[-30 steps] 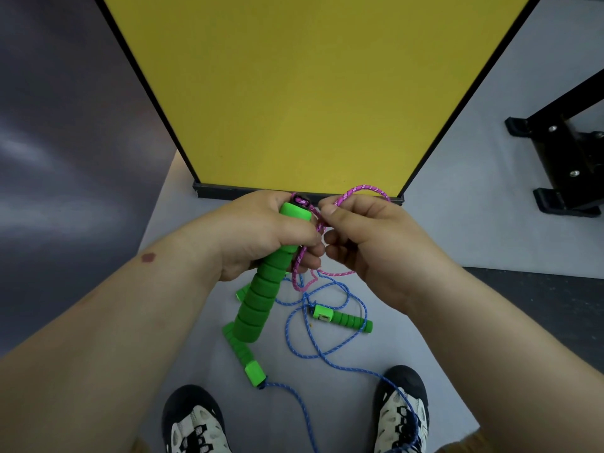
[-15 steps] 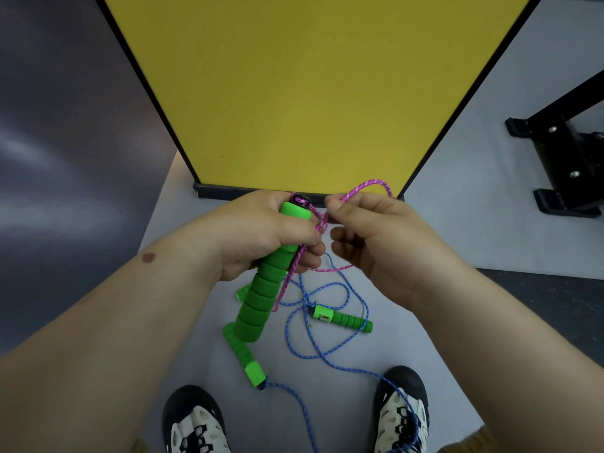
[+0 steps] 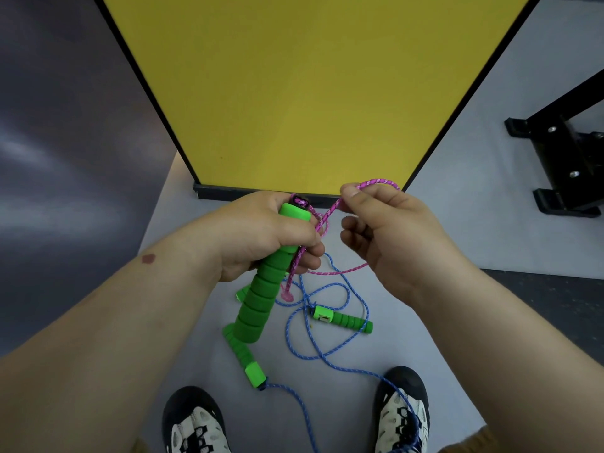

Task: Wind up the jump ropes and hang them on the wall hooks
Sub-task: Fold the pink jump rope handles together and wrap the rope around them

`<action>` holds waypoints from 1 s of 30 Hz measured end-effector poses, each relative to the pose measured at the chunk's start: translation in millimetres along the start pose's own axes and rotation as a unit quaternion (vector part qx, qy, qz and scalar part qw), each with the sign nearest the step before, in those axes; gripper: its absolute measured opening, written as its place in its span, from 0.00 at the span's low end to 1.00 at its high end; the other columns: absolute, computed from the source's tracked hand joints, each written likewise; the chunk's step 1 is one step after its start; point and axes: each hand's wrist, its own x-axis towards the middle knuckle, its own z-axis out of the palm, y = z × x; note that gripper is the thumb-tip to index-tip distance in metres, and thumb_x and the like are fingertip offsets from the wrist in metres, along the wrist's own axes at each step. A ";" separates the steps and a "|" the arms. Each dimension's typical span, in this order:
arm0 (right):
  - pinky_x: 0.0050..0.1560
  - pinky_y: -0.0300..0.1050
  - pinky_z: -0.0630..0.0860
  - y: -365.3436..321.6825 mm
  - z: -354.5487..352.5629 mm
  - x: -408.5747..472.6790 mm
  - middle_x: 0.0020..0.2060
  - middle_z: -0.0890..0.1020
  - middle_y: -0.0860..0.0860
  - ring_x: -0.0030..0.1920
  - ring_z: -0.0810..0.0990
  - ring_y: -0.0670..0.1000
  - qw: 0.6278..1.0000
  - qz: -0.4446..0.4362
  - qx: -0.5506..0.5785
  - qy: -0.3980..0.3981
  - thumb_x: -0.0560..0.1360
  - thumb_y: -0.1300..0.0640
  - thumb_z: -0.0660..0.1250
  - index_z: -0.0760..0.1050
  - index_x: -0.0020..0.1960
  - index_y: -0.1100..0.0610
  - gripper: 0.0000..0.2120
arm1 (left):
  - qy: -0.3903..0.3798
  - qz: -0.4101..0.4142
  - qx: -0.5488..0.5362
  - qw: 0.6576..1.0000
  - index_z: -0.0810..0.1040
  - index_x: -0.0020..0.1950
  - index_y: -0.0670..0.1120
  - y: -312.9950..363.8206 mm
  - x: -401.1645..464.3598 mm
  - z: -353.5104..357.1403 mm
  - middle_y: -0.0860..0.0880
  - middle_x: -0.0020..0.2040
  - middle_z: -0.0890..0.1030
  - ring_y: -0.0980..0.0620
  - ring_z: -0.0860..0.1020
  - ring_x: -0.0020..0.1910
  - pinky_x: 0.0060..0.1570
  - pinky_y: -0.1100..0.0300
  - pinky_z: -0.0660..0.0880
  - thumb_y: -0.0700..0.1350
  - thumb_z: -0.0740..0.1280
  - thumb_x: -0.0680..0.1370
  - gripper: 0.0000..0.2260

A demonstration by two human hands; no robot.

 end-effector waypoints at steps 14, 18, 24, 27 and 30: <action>0.42 0.42 0.79 -2.3 -3.9 3.1 0.36 0.79 0.51 0.38 0.76 0.51 0.999 -0.033 0.009 0.038 0.78 0.59 0.71 0.82 0.50 0.60 0.05 | 0.001 0.004 0.005 1.000 0.78 0.50 0.41 0.8 -0.5 -0.4 0.39 0.42 0.85 0.44 0.85 0.39 0.50 0.46 0.82 0.33 0.71 0.76 0.06; 0.40 0.42 0.78 -2.3 -2.2 2.1 0.40 0.78 0.54 0.37 0.76 0.50 0.999 -0.015 0.019 0.024 0.77 0.58 0.72 0.81 0.52 0.63 0.08 | 0.004 0.004 0.004 1.000 0.78 0.50 0.40 0.7 -0.7 -0.7 0.40 0.41 0.85 0.44 0.85 0.39 0.47 0.49 0.83 0.33 0.71 0.76 0.06; 0.39 0.41 0.78 7.0 4.3 -3.8 0.39 0.81 0.50 0.35 0.76 0.48 0.997 0.009 -0.052 -0.065 0.77 0.61 0.71 0.81 0.48 0.64 0.05 | 0.003 0.007 0.008 1.000 0.79 0.55 0.36 1.4 -1.1 0.6 0.39 0.42 0.85 0.45 0.84 0.39 0.50 0.46 0.82 0.33 0.70 0.76 0.08; 0.40 0.42 0.78 5.0 2.0 -0.7 0.42 0.83 0.48 0.37 0.76 0.49 0.999 -0.010 -0.037 -0.023 0.78 0.61 0.71 0.79 0.51 0.68 0.09 | 0.001 0.005 0.008 1.000 0.78 0.53 0.38 1.1 -0.9 -0.6 0.40 0.42 0.85 0.44 0.85 0.39 0.50 0.46 0.82 0.33 0.71 0.76 0.07; 0.42 0.43 0.79 0.7 -2.1 2.4 0.41 0.83 0.49 0.38 0.76 0.50 0.999 -0.022 0.000 0.026 0.77 0.60 0.71 0.81 0.51 0.63 0.06 | -0.003 0.008 0.007 1.000 0.77 0.49 0.40 0.2 -0.4 -1.0 0.40 0.41 0.85 0.44 0.85 0.39 0.50 0.46 0.82 0.33 0.71 0.76 0.06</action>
